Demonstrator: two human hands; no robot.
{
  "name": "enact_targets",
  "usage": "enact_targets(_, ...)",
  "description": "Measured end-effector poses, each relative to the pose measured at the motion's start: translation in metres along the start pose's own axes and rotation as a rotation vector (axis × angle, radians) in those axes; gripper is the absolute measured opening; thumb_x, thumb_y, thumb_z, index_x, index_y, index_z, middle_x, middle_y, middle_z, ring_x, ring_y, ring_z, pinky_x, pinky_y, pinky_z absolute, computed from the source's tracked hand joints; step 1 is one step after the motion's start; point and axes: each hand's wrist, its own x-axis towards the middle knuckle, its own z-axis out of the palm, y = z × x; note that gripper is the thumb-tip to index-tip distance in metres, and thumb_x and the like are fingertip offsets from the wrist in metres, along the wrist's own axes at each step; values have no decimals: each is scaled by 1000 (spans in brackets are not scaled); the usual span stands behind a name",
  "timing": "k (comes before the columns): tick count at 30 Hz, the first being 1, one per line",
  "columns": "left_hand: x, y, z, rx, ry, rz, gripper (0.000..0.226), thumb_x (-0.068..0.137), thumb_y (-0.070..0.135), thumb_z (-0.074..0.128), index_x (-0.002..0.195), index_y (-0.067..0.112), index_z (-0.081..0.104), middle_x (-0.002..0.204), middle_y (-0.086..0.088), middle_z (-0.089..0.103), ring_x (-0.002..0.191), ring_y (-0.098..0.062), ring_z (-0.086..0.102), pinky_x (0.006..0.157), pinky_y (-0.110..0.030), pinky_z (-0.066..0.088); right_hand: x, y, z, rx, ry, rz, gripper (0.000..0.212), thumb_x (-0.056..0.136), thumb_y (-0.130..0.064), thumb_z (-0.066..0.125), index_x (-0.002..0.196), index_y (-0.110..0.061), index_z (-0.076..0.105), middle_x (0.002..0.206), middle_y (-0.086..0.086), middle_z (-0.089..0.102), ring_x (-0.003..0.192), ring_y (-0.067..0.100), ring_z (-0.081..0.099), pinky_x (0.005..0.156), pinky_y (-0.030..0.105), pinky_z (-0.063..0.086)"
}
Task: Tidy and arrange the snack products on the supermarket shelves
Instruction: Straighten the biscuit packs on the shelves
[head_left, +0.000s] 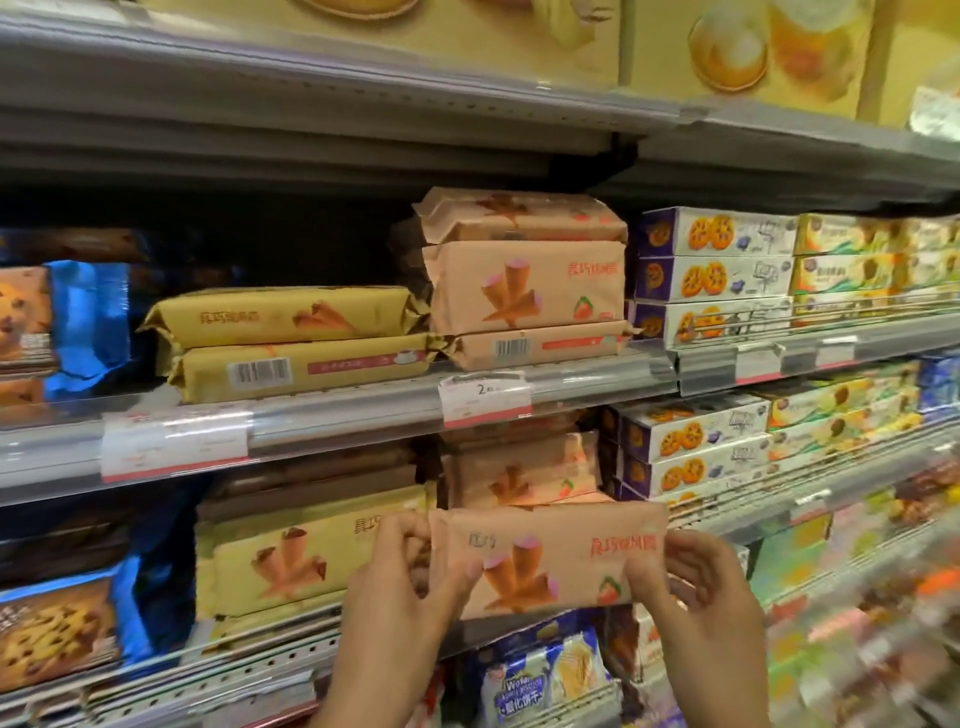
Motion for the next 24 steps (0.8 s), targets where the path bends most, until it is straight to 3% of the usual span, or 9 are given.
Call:
enact_targets(4,-2,-2,34,25,74,59,23,87,34,76,92,40,55,89,19,72,79,-5,70,71,-42,58,13,8,-9,24,68,0,26,82,-14,82,95,-29,65,92,-7,74,91,15,71,82,37,59)
enact_targets(7,0,-2,49,201,120,236,19,94,25,69,98,40,58,107,26,55,102,6,55,84,-17,46,20,10,-11,3,85,-34,23,88,-20,78,98,-35,65,96,-11,73,93,10,70,87,44,59)
enact_targets(9,4,-1,55,289,96,257,17,97,25,64,111,34,63,113,27,45,108,12,46,83,-10,40,27,9,-11,-29,72,-53,26,91,-19,73,102,-40,63,102,-16,71,97,5,68,91,44,58)
enact_targets(11,6,-1,58,354,14,230,29,99,33,59,128,36,61,118,24,39,108,9,43,82,-12,36,36,10,-10,-69,15,-69,33,91,-20,73,115,-39,62,111,-20,68,105,1,65,95,39,56)
enact_targets(13,7,-2,61,386,-70,217,43,100,38,53,142,46,45,116,25,34,106,7,41,79,-13,36,46,14,-4,-105,-61,-81,45,89,-20,76,128,-35,60,119,-19,67,112,0,63,95,30,55)
enact_targets(15,9,1,64,386,-127,185,45,100,42,51,142,50,38,110,24,34,103,9,42,73,-10,36,54,19,4,-132,-125,-87,56,88,-19,75,137,-34,54,124,-22,63,117,-2,59,88,18,52)
enact_targets(18,16,4,66,398,-160,124,51,97,49,51,145,43,33,110,23,38,99,8,45,72,-8,36,65,24,17,-150,-162,-138,57,90,-22,73,138,-36,48,123,-27,60,116,-4,57,89,27,52)
enact_targets(21,19,1,66,379,-171,106,67,97,52,52,154,42,19,125,22,45,113,0,50,89,-19,43,75,28,28,-228,-211,-209,45,92,-20,70,132,-31,52,113,-11,64,98,-4,59,76,11,45)
enact_targets(24,20,-2,65,452,-173,99,69,98,55,46,158,29,23,143,17,39,129,-5,43,104,-22,36,82,34,39,-299,-243,-269,38,92,-22,70,128,-25,57,114,-7,63,96,5,59,73,7,40)
